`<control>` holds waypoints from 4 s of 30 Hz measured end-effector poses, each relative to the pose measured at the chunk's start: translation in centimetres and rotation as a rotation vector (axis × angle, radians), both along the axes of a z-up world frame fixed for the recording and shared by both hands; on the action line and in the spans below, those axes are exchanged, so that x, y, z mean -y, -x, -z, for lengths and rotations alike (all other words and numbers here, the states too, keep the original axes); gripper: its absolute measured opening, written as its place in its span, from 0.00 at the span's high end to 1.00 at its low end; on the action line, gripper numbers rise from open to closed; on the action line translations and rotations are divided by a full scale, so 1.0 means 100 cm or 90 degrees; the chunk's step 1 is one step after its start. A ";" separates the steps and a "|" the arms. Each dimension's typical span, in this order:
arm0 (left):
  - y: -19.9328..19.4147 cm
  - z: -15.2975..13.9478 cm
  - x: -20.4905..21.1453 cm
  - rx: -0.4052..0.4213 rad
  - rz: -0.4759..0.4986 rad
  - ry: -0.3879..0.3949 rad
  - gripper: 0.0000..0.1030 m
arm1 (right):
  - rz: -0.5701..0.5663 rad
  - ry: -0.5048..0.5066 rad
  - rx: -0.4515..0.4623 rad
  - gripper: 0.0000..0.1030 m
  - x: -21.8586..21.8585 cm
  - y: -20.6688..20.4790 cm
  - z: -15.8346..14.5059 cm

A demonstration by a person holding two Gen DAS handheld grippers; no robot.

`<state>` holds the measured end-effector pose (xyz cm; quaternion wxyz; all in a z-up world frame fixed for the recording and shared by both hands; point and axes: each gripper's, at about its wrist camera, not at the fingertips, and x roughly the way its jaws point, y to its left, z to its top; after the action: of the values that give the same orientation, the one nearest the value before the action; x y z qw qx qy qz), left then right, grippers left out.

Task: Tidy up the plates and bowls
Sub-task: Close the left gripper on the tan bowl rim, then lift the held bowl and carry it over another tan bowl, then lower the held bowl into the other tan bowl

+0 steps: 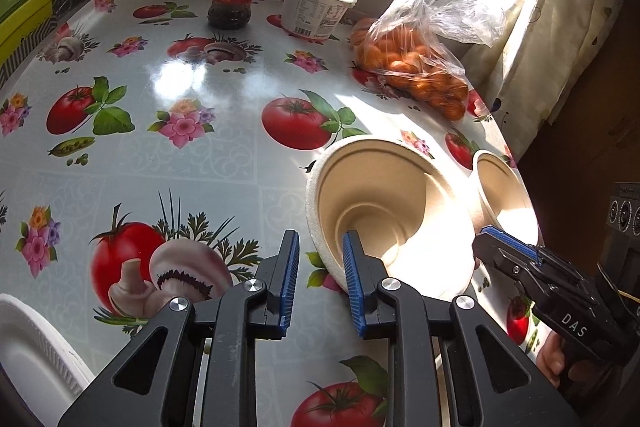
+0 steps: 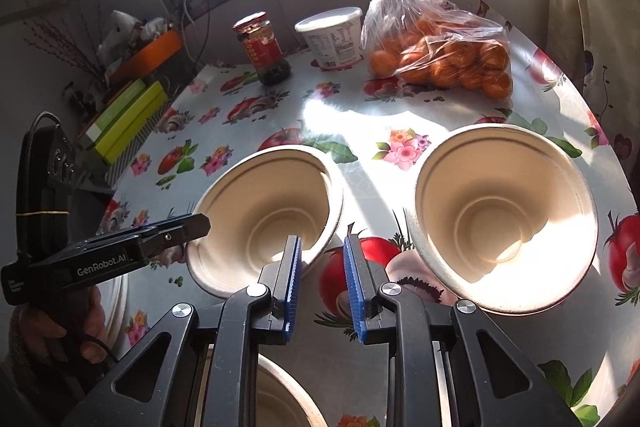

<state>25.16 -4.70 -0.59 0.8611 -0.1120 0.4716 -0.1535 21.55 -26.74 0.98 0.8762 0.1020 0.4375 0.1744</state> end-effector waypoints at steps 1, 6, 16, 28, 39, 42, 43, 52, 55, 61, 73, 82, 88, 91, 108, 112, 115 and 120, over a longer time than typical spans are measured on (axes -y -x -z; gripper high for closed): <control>0.000 0.000 0.001 0.001 0.004 -0.003 0.77 | -0.002 0.000 -0.001 0.79 -0.001 -0.001 0.001; -0.003 0.002 0.004 -0.004 0.011 -0.005 0.79 | -0.006 -0.001 -0.010 0.79 -0.003 -0.005 0.005; -0.003 0.000 0.003 0.000 0.006 -0.005 0.86 | 0.002 -0.011 -0.015 0.84 -0.003 -0.007 0.009; 0.006 -0.012 0.004 0.014 0.006 -0.004 0.86 | 0.012 -0.024 -0.001 0.84 0.001 0.002 0.001; 0.027 -0.034 0.011 0.045 0.023 -0.001 0.86 | 0.030 -0.045 0.024 0.84 0.011 0.026 -0.018; 0.034 -0.037 0.013 0.051 0.029 0.003 0.86 | 0.034 -0.049 0.033 0.84 0.013 0.036 -0.025; 0.037 -0.037 0.013 0.051 0.030 0.004 0.86 | 0.036 -0.050 0.036 0.84 0.014 0.039 -0.027; 0.063 -0.044 0.016 0.063 0.049 0.009 0.86 | 0.049 -0.062 0.051 0.83 0.019 0.068 -0.039; 0.071 -0.047 0.018 0.068 0.053 0.010 0.86 | 0.053 -0.063 0.058 0.83 0.020 0.079 -0.043; 0.086 -0.047 0.016 0.071 0.057 0.016 0.86 | 0.051 -0.061 0.068 0.83 0.019 0.099 -0.049; 0.114 -0.037 0.018 0.057 0.076 0.015 0.86 | 0.071 -0.076 0.052 0.82 0.024 0.130 -0.038; 0.128 -0.030 0.019 0.049 0.084 0.012 0.86 | 0.084 -0.081 0.043 0.81 0.024 0.149 -0.031; 0.134 -0.022 0.020 0.033 0.089 0.012 0.86 | 0.090 -0.085 0.030 0.81 0.026 0.156 -0.024; 0.136 -0.019 0.021 0.029 0.092 0.010 0.86 | 0.093 -0.084 0.026 0.81 0.026 0.158 -0.022; 0.137 -0.013 0.023 0.018 0.094 0.005 0.86 | 0.102 -0.079 0.009 0.81 0.025 0.161 -0.012; 0.137 -0.013 0.023 0.017 0.093 -0.001 0.86 | 0.102 -0.078 0.007 0.81 0.025 0.161 -0.010; 0.136 -0.012 0.024 0.015 0.093 -0.005 0.86 | 0.101 -0.077 0.007 0.81 0.025 0.161 -0.010; 0.137 -0.012 0.025 0.016 0.092 -0.006 0.86 | 0.103 -0.075 0.007 0.81 0.024 0.162 -0.009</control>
<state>11.51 -7.22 0.56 0.8541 -0.0713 0.4684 -0.2147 5.39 -29.16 1.88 0.8824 0.1872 0.4119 0.1291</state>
